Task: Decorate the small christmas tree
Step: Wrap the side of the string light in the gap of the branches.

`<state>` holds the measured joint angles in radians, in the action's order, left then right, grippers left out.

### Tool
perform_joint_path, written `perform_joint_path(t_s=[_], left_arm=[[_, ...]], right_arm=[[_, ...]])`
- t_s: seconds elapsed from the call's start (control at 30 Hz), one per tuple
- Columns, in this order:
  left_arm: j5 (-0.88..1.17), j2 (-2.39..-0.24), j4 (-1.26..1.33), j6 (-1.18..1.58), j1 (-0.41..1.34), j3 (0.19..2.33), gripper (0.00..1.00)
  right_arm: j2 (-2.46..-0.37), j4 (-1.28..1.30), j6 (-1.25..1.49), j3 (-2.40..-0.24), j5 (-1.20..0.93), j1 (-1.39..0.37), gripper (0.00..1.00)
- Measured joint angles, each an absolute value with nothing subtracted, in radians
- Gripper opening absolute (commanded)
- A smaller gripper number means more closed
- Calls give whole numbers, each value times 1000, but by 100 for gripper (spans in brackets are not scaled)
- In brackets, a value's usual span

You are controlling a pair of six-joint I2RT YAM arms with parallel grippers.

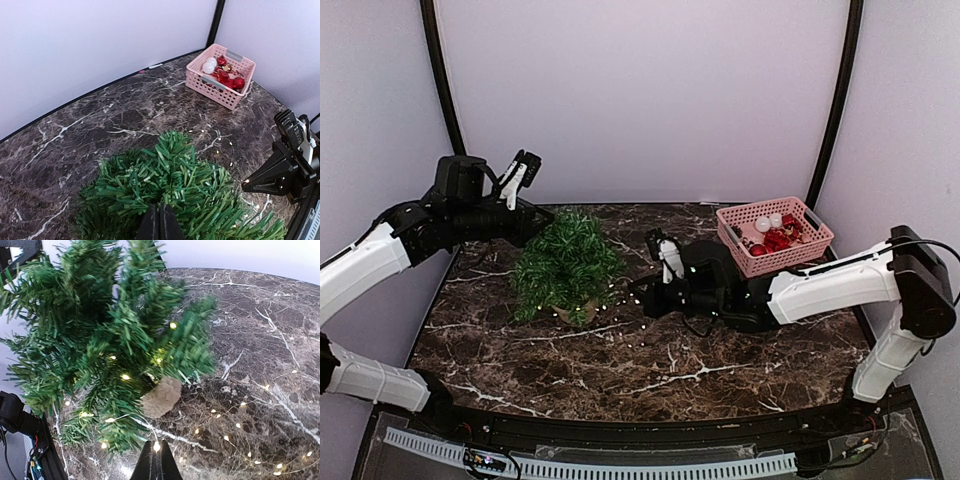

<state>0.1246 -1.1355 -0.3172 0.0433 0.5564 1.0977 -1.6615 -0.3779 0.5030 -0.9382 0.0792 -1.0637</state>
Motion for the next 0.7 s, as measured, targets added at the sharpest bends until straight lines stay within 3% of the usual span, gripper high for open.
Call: perform_joint_path(t_s=[0.37, 0.6, 0.7], left_arm=[[297, -1289, -284, -67, 556, 1176, 2], [292, -1336, -259, -102, 556, 1201, 24], [265, -1338, -257, -109, 556, 1201, 46]], right_arm=[[-1595, -335, 568, -826, 162, -1140, 0], [-1607, -332, 598, -811, 164, -1167, 0], [-1609, -332, 604, -811, 166, -1175, 0]])
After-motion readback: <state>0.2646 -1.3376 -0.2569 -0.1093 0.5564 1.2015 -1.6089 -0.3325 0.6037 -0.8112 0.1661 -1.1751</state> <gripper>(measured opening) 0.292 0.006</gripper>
